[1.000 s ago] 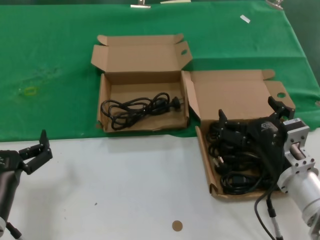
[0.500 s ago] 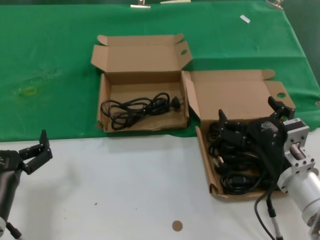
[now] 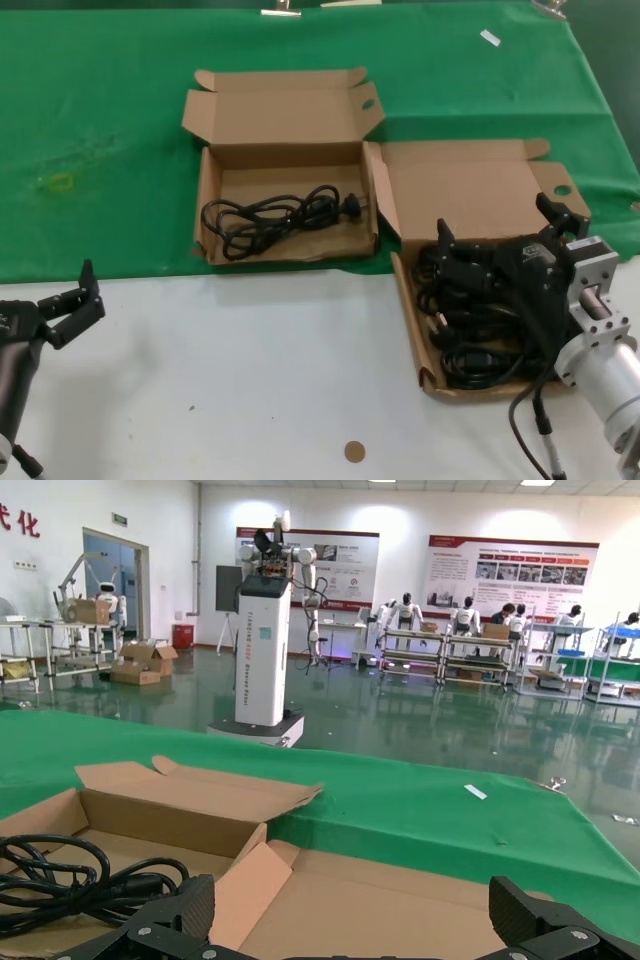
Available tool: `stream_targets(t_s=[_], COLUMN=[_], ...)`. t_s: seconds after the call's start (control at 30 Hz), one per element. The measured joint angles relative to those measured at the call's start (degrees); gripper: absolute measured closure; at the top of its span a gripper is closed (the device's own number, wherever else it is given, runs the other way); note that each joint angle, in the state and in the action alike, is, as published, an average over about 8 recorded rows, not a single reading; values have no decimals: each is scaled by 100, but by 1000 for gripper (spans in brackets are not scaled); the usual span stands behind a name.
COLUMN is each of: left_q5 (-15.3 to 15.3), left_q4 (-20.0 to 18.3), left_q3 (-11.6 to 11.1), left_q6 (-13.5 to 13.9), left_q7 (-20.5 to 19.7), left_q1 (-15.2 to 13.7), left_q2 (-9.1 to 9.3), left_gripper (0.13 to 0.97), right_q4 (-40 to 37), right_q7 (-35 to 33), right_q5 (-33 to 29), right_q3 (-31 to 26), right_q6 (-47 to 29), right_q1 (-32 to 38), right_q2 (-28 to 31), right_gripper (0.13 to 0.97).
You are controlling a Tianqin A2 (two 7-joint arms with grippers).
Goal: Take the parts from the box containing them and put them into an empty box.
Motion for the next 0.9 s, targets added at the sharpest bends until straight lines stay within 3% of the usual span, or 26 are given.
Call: stream_targets(t_s=[0.9], left_q5=[0], left_q4=[0], left_q3=[0], left_q6=[0], left_q7=[0], left_q1=[0], left_q2=[0], left_gripper=[132], right_q4=[0], right_q7=[0], right_q5=[0], right_q3=[0], right_q6=[0], right_q1=[0], right_q2=[0], right_gripper=[129])
